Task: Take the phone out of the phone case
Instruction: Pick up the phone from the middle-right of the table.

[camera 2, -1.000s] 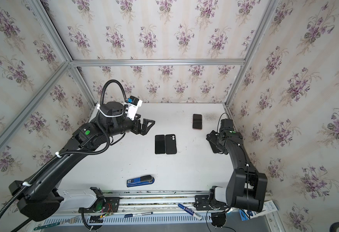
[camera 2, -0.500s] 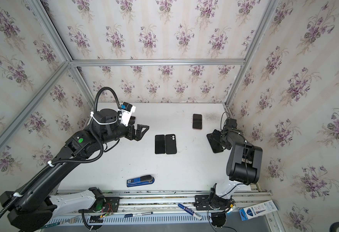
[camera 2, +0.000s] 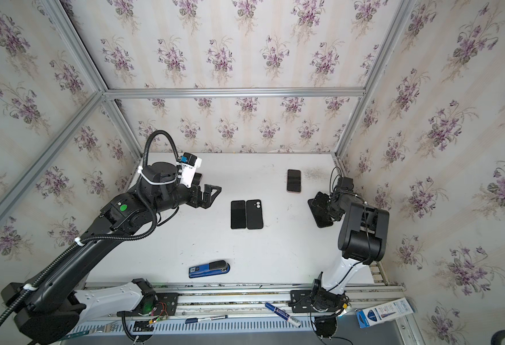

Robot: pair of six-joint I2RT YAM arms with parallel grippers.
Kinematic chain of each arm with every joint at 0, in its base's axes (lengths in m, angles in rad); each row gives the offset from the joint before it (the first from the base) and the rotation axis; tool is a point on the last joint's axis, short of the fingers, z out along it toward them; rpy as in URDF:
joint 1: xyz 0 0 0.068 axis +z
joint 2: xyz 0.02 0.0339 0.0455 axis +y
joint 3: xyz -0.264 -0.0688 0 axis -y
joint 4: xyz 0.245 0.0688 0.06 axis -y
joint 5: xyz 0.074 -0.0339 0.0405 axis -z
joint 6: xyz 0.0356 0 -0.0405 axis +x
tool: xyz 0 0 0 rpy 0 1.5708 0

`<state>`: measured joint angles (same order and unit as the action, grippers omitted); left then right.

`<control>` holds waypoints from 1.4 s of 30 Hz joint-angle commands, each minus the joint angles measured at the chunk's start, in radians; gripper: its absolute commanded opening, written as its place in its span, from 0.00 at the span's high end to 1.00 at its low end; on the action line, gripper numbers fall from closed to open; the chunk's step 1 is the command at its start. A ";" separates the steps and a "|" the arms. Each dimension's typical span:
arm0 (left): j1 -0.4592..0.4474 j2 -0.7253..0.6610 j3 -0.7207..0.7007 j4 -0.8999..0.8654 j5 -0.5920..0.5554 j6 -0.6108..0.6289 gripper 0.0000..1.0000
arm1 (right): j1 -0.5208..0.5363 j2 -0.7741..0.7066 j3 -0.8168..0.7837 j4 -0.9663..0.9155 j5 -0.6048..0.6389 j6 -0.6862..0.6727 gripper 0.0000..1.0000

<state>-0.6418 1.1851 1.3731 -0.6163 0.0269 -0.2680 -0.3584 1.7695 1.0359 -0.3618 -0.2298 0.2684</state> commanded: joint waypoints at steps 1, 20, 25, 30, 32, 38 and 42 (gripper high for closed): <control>0.001 0.005 0.012 0.009 0.003 -0.004 0.00 | -0.001 -0.008 -0.013 -0.012 0.000 -0.010 0.02; 0.007 -0.011 -0.017 0.010 0.022 -0.002 0.00 | -0.018 -0.016 -0.019 -0.067 0.071 -0.093 0.02; 0.007 -0.019 -0.028 0.010 0.024 -0.008 0.00 | -0.019 0.000 0.033 -0.126 0.077 -0.141 0.02; 0.007 -0.025 -0.035 0.010 0.027 -0.015 0.00 | -0.019 0.007 0.011 -0.119 -0.024 -0.140 0.03; 0.007 -0.025 -0.037 0.011 0.027 -0.018 0.00 | -0.020 0.006 0.002 -0.115 -0.078 -0.140 0.03; 0.007 -0.030 -0.045 0.010 0.031 -0.019 0.00 | -0.019 0.004 -0.002 -0.129 -0.185 -0.130 0.04; 0.007 -0.033 -0.051 0.011 0.031 -0.019 0.00 | -0.019 -0.006 -0.015 -0.128 -0.189 -0.106 0.05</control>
<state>-0.6361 1.1572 1.3266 -0.6163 0.0540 -0.2752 -0.3801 1.7649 1.0325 -0.4229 -0.3626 0.1310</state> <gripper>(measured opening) 0.996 0.954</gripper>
